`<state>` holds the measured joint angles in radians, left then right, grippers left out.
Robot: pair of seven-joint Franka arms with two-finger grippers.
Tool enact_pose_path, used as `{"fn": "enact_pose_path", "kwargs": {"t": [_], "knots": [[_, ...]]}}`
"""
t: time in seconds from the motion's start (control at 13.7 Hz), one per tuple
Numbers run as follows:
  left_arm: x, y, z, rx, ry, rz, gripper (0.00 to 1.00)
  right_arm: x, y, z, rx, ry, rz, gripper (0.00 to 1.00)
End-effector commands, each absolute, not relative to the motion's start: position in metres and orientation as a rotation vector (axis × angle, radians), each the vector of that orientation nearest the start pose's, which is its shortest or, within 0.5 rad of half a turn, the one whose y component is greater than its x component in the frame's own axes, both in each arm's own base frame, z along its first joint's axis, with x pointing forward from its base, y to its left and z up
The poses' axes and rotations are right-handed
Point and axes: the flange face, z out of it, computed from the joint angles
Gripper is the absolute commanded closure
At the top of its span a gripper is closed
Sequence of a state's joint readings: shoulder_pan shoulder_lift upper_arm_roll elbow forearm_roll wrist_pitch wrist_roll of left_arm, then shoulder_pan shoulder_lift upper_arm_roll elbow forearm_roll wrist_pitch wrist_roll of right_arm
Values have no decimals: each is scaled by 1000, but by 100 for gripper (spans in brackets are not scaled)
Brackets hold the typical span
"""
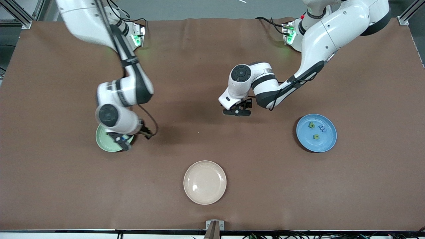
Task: Sort upper and lower case letters into plates
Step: 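Place the B in the green plate while the left gripper reaches the x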
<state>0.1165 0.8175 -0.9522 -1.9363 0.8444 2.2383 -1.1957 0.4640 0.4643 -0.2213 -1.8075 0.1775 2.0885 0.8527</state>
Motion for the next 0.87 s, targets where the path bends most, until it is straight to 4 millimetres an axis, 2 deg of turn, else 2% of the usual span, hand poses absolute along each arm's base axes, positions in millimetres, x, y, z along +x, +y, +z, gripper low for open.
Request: {"fn": "enact_pose_path", "kwargs": {"t": [0.0,0.15,0.29,0.36,0.51,0.8], "knots": [[436,-415,189,-3124,175,43,9,597,90,268,-3007,908,323,100],[435,-414,182,-3127,178,42,18,592,65,250,-3019,841,288,100],[432,-415,174,-3117,192,37,25,599,37,242,-3017,807,217,100],[430,-415,169,-3114,193,47,29,599,33,231,-3024,796,211,100],[429,-415,168,-3113,195,51,38,598,31,226,-3025,794,218,100],[427,-414,167,-3108,199,56,48,598,28,211,-3035,783,217,99]]}}
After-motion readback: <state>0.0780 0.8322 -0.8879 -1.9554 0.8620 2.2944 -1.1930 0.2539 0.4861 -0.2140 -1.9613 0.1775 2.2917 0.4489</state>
